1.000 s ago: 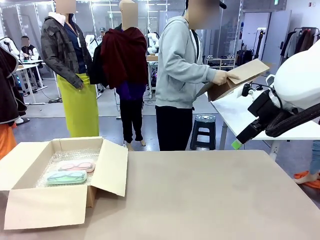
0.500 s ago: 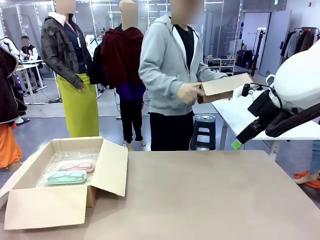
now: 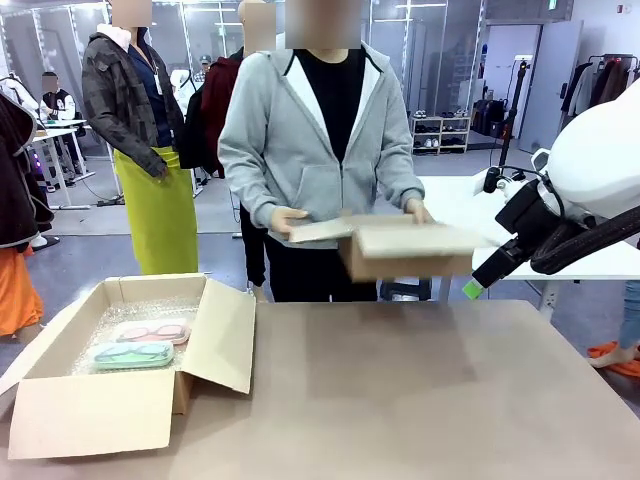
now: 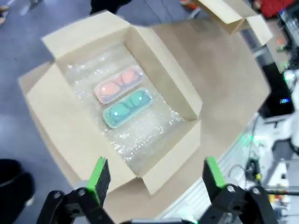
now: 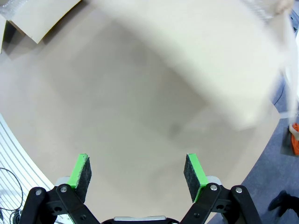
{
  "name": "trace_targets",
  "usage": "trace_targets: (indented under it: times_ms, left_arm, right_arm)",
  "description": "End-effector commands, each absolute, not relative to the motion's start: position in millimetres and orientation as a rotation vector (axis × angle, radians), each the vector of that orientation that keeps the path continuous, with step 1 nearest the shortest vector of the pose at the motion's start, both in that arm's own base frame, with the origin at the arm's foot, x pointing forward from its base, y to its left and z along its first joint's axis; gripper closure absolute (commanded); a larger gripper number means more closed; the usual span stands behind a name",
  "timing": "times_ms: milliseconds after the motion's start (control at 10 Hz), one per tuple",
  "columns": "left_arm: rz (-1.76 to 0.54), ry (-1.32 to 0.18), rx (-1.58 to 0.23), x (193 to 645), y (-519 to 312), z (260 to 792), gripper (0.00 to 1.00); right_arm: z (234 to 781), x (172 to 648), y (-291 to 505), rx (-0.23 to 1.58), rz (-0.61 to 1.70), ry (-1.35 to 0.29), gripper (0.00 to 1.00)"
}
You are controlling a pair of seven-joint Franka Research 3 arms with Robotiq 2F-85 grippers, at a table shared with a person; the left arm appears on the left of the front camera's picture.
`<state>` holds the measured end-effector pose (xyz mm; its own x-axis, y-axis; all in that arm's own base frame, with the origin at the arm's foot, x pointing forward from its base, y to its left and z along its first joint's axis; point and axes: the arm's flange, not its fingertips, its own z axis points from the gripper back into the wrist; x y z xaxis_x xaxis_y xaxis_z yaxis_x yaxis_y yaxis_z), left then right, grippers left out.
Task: Pack the glasses set securely to prepare it for shipping.
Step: Position the Package Box on the left side of the table.
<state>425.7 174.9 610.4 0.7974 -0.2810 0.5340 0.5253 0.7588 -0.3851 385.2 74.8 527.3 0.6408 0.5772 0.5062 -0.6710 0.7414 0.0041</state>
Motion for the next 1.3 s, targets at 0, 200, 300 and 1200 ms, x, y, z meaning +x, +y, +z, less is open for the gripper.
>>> trace_targets:
  times_ms: [0,200,300,1200]
  left_arm:
    - [-0.603,-0.552,-0.423,381.8,120.1,593.9,0.0]
    - [-0.691,-0.721,-0.372,357.7,74.8,590.0,0.0]
    - [-0.713,-0.795,-0.375,347.6,65.0,588.4,0.0]
    - [-0.738,-0.766,-0.384,335.0,48.2,582.7,0.0]
  right_arm:
    - [530.1,385.0,77.7,0.195,0.696,-0.491,0.0]
    - [530.1,385.0,77.7,0.195,0.696,-0.491,0.0]
    - [530.1,385.0,77.7,0.195,0.696,-0.491,0.0]
    - [530.1,385.0,77.7,0.195,0.696,-0.491,0.0]
